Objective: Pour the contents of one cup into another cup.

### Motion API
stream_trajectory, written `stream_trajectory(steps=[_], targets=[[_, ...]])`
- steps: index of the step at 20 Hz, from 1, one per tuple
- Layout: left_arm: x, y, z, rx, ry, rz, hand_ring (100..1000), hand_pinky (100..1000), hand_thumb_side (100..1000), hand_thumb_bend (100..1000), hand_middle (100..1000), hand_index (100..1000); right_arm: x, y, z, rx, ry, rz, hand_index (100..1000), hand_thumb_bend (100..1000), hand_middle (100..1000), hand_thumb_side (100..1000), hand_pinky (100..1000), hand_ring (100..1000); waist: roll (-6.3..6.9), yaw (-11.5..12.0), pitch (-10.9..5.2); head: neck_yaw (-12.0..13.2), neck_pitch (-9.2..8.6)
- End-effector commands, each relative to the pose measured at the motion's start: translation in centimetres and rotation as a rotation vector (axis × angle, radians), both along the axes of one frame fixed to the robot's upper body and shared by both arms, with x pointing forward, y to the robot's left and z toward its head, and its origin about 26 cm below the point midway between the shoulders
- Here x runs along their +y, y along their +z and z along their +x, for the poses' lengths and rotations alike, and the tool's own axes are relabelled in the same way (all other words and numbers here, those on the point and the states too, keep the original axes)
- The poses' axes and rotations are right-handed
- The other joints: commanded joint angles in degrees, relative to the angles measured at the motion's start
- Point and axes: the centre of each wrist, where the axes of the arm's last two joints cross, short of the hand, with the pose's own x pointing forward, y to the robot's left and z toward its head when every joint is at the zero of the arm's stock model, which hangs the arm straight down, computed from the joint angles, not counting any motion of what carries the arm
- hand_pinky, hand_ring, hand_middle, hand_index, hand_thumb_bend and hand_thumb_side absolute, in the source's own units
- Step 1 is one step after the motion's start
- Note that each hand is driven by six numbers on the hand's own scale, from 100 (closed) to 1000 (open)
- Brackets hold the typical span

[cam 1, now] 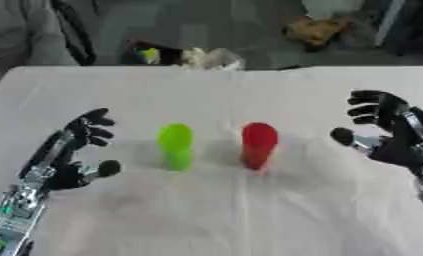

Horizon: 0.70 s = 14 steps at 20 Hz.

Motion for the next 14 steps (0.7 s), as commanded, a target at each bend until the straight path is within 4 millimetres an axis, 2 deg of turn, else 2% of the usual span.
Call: stream_trajectory(steps=[1, 4, 7, 14], targets=[[0.17, 0.83, 0.0, -0.027, 0.004, 0.004, 723, 675, 629, 1000, 757, 938, -0.09, 0.51, 0.07, -0.015, 0.003, -0.016, 816, 780, 738, 424, 726, 729, 0.08, 0.12, -1.28, -0.05, 0.15], [-0.01, 0.7, 0.01, -0.022, -0.003, 0.003, 723, 668, 633, 1000, 757, 938, 0.08, 0.22, 0.06, -0.006, 0.01, -0.021, 816, 771, 738, 421, 727, 730, 0.13, 0.11, -1.34, -0.28, 0.34], [-0.28, 0.62, 0.02, -0.015, -0.012, 0.006, 719, 664, 637, 1000, 757, 942, 0.21, 0.11, 0.07, -0.005, 0.013, -0.022, 816, 762, 738, 455, 727, 729, 0.2, 0.03, -1.43, -0.38, 0.33], [-0.54, 0.73, -0.07, -0.016, -0.015, 0.007, 719, 663, 639, 1000, 757, 942, 0.25, -0.02, 0.03, -0.008, 0.012, -0.021, 817, 754, 738, 446, 728, 729, 0.24, -0.21, -1.73, -0.29, 0.03]])
